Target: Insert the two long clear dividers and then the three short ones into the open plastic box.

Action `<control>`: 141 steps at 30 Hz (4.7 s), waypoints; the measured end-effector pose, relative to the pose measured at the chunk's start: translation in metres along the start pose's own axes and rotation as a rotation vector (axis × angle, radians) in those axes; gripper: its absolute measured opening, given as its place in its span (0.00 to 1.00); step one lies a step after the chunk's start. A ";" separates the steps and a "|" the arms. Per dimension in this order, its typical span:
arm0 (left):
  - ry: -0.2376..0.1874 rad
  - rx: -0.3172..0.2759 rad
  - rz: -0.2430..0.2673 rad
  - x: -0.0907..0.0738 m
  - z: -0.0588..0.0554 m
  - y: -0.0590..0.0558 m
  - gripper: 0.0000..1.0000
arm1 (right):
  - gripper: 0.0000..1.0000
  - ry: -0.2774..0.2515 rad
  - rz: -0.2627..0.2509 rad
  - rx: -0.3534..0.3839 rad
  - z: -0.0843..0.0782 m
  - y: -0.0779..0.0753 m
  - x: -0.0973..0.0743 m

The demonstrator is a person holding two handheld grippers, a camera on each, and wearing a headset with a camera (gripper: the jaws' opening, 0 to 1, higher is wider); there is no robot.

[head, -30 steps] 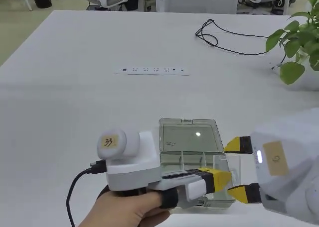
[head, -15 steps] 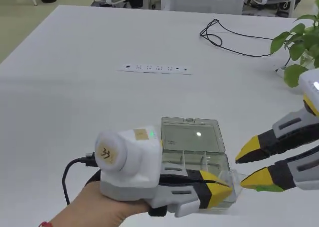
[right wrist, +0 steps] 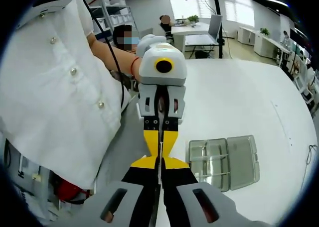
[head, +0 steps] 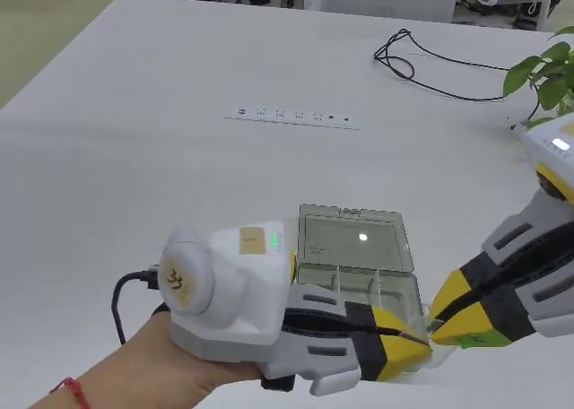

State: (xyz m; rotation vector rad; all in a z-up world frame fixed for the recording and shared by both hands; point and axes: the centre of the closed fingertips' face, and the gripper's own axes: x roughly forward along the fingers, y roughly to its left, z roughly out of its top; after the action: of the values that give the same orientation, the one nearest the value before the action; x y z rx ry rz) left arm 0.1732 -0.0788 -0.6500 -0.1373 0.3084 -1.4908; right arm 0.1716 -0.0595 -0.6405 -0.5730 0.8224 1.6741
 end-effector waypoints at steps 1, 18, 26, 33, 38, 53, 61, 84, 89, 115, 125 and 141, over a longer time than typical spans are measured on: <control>-0.001 -0.001 -0.002 0.000 0.000 0.000 0.00 | 0.03 0.000 0.005 -0.005 0.000 0.001 0.000; 0.012 0.011 -0.006 -0.002 -0.004 -0.001 0.00 | 0.02 0.002 0.023 -0.013 0.002 0.008 0.006; 0.023 0.006 0.020 -0.005 -0.008 0.002 0.02 | 0.02 0.003 0.010 -0.015 0.001 0.006 0.006; 0.043 -0.011 0.060 -0.013 -0.017 0.008 0.09 | 0.02 0.008 -0.015 -0.013 -0.001 0.001 0.002; 0.049 -0.031 0.095 -0.023 -0.023 0.014 0.14 | 0.02 0.015 -0.045 -0.001 -0.009 -0.007 -0.003; 0.083 -0.052 0.224 -0.051 -0.038 0.038 0.34 | 0.02 0.072 -0.150 0.015 -0.036 -0.039 -0.007; 0.101 -0.069 0.266 -0.063 -0.046 0.045 0.45 | 0.02 0.133 -0.208 0.007 -0.055 -0.062 0.000; 0.129 -0.097 0.325 -0.079 -0.065 0.068 0.79 | 0.02 0.240 -0.244 -0.019 -0.104 -0.114 0.039; 0.130 -0.102 0.322 -0.079 -0.067 0.068 0.80 | 0.02 0.246 -0.241 -0.013 -0.106 -0.117 0.042; 0.120 -0.116 0.313 -0.076 -0.067 0.069 0.81 | 0.02 0.196 -0.199 0.029 -0.113 -0.121 0.050; 0.121 -0.112 0.310 -0.075 -0.067 0.068 0.81 | 0.02 0.199 -0.206 -0.024 -0.116 -0.121 0.059; 0.123 -0.117 0.316 -0.077 -0.068 0.070 0.80 | 0.02 0.224 -0.209 -0.070 -0.130 -0.127 0.077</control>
State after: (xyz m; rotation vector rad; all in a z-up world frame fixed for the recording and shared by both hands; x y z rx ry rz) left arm 0.2165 0.0102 -0.7250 -0.0859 0.4941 -1.1700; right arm 0.2687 -0.0949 -0.8080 -0.8771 0.8346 1.4692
